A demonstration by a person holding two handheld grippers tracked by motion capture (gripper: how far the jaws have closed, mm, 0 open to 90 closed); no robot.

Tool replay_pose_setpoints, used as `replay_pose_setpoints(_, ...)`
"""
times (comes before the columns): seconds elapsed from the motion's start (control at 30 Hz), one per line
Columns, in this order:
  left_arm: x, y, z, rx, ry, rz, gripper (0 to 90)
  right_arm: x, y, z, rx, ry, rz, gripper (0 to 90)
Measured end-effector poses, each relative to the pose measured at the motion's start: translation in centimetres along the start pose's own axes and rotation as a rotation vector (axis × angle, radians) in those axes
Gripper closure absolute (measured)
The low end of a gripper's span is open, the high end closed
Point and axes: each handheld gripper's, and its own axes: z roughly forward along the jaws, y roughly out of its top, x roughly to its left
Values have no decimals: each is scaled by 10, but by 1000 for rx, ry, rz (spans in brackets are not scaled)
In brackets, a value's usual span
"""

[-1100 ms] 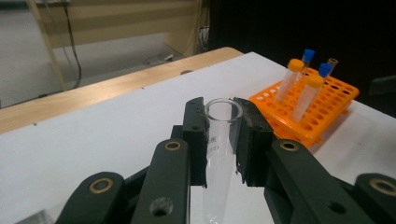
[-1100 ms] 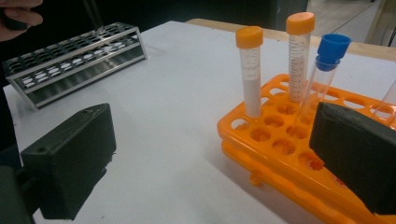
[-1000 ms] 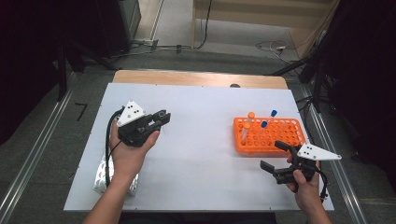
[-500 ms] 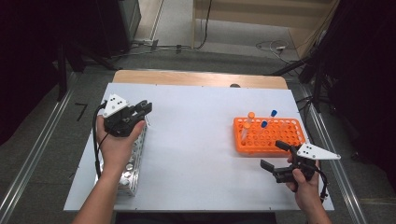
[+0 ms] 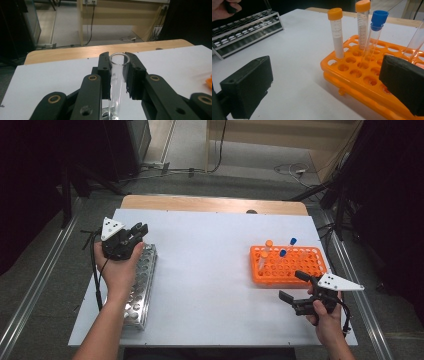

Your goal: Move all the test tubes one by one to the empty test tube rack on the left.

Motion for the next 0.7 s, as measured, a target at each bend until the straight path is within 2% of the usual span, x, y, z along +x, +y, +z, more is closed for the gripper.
replay_pose_setpoints(0.23, 3, -6, 8, 24, 5, 3, 762, -1, -1, 0, -3, 0, 0, 0)
replay_pose_setpoints(0.5, 1, -11, 15, 89, 14, 40, 761, -1, -1, 0, -2, -3, -1, 0)
replay_pose_setpoints(0.7, 0, -15, 19, 152, 11, 41, 760, -2, -1, 1, -1, -7, 0, 0)
